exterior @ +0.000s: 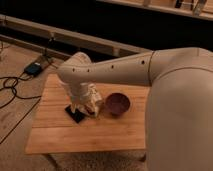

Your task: Place the pepper in the ceramic bowl

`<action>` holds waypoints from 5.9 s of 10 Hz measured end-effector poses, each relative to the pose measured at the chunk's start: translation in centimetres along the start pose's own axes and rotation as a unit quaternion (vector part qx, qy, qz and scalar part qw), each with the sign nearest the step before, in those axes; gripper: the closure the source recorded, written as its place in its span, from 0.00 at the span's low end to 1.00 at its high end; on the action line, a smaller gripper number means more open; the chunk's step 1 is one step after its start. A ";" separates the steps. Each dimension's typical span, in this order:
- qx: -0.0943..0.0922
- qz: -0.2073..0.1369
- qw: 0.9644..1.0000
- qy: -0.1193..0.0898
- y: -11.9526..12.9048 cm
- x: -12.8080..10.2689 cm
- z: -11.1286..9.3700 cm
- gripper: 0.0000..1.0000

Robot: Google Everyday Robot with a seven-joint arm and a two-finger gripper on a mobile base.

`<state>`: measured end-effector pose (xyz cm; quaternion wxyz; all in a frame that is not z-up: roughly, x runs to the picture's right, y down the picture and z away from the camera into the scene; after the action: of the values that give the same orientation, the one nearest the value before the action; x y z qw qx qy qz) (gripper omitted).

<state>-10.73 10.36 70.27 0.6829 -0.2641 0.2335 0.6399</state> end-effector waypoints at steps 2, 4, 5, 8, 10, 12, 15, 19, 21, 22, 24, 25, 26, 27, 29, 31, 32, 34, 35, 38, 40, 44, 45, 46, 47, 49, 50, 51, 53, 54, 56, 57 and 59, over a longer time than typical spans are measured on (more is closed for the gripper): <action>0.000 0.000 1.000 0.000 0.0 0.0 0.0 0.35; 0.000 0.000 1.000 0.000 0.0 0.0 0.0 0.35; 0.000 0.000 1.000 0.000 0.0 0.0 0.0 0.35; 0.000 0.000 1.000 0.000 0.0 0.0 0.0 0.35; 0.000 0.000 1.000 0.000 0.0 0.0 0.0 0.35; 0.001 -0.011 1.000 0.002 0.0 -0.1 0.2 0.35; 0.004 -0.074 0.997 0.009 0.3 -1.1 1.4 0.35; 0.000 -0.146 0.989 0.018 0.0 -3.1 3.9 0.35; 0.004 -0.152 0.988 0.025 -1.5 -4.3 5.7 0.35; 0.006 -0.151 0.988 0.027 -2.1 -4.7 6.4 0.35; 0.008 -0.150 0.988 0.032 -2.8 -5.7 8.0 0.35; 0.009 -0.151 0.988 0.036 -2.8 -6.1 8.7 0.35; 0.008 -0.154 0.987 0.039 -2.6 -6.4 9.3 0.35; 0.008 -0.158 0.987 0.043 -2.4 -6.8 10.0 0.35; 0.008 -0.161 0.986 0.047 -2.2 -7.3 10.9 0.35; 0.009 -0.165 0.985 0.050 -2.1 -8.0 11.7 0.35; 0.009 -0.167 0.985 0.052 -1.9 -8.3 12.1 0.35; 0.009 -0.169 0.984 0.055 -1.8 -8.8 12.6 0.35; 0.009 -0.170 0.984 0.056 -1.7 -9.0 12.9 0.35; 0.008 -0.173 0.983 0.063 -1.5 -9.5 13.8 0.35; 0.006 -0.176 0.982 0.067 -1.3 -9.7 14.1 0.45; 0.001 -0.184 0.980 0.075 -1.0 -9.9 14.4 0.87; 0.000 -0.184 0.980 0.074 -0.9 -10.0 14.2 0.95; -0.002 -0.184 0.981 0.070 -0.8 -10.2 13.6 1.00; -0.004 -0.183 0.981 0.063 -0.7 -10.5 12.8 1.00; -0.006 -0.175 0.983 0.048 -1.1 -10.6 10.8 1.00; -0.006 -0.167 0.985 0.041 -1.6 -10.6 9.9 1.00; -0.003 -0.155 0.987 0.033 -2.4 -10.5 8.9 1.00; 0.001 -0.125 0.992 0.019 -4.5 -10.0 7.1 1.00; 0.004 -0.103 0.995 0.011 -5.9 -9.7 6.4 1.00; 0.009 -0.061 0.998 0.004 -8.6 -8.9 5.7 1.00; 0.014 -0.039 0.999 0.006 -10.2 -8.4 5.7 1.00; 0.015 -0.010 1.000 0.010 -12.1 -7.9 6.1 1.00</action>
<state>0.69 7.97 80.78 0.6908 -0.2623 0.2474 0.6267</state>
